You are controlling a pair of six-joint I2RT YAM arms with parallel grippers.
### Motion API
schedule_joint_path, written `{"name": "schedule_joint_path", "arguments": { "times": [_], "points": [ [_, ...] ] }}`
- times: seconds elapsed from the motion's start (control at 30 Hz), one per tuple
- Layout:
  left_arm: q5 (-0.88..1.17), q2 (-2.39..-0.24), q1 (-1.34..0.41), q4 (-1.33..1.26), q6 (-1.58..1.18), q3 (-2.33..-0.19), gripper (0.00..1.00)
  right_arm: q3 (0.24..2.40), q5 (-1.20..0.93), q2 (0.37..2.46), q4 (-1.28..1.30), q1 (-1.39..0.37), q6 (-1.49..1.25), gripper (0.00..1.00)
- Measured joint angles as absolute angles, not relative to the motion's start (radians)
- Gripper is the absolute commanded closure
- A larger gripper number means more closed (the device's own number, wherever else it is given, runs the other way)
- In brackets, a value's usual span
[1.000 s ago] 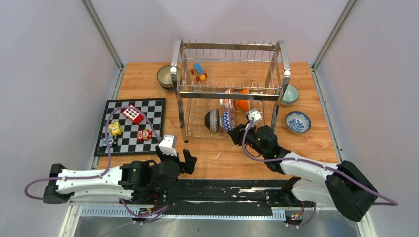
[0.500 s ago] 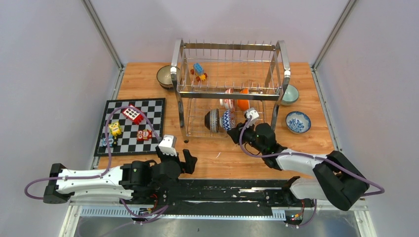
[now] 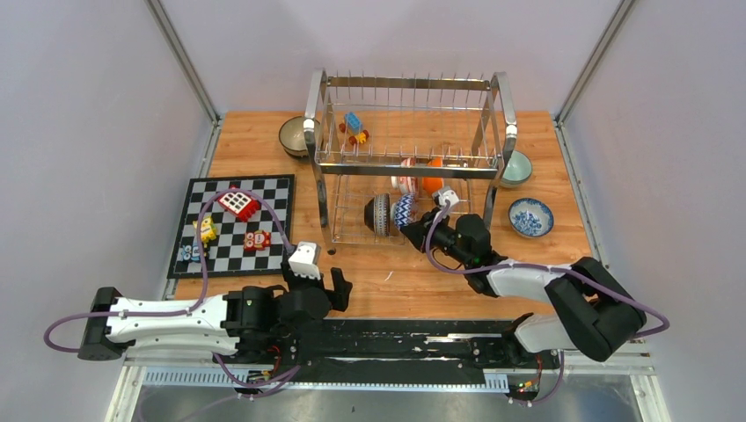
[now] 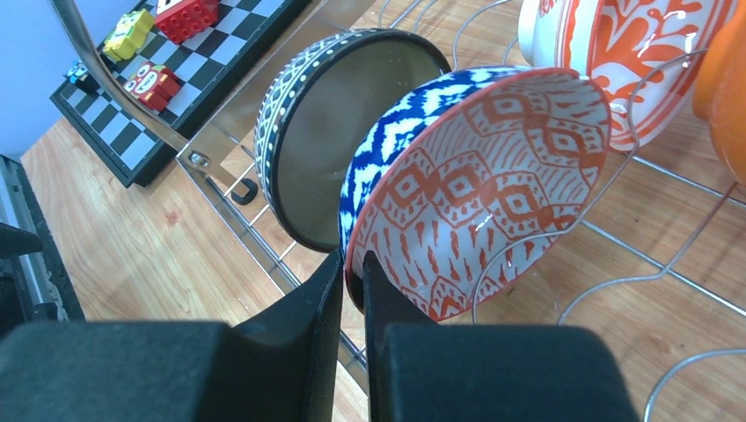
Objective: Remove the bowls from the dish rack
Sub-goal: Pick up the bowl from the dish rack.
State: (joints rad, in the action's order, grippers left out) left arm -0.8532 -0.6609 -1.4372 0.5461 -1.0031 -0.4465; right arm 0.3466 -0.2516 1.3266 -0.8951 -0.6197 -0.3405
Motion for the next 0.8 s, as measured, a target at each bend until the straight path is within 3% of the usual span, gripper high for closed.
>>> {"name": "schedule_joint_path", "arguments": {
  "times": [0.13,0.53,0.8],
  "points": [
    [-0.853,-0.672,-1.437,0.546,-1.003,-0.447,0.00,0.353,-0.281,1.354,-0.937,-0.611,-0.353,0.97],
    [-0.856,-0.673,-1.437,0.546,-1.003,-0.447,0.00,0.358,-0.307,1.387,-1.007,-0.599,-0.396,0.97],
    [-0.857,-0.673,-1.437,0.546,-1.003,-0.447,0.00,0.351,-0.305,1.292,-0.916,-0.599,-0.416,0.98]
  ]
}}
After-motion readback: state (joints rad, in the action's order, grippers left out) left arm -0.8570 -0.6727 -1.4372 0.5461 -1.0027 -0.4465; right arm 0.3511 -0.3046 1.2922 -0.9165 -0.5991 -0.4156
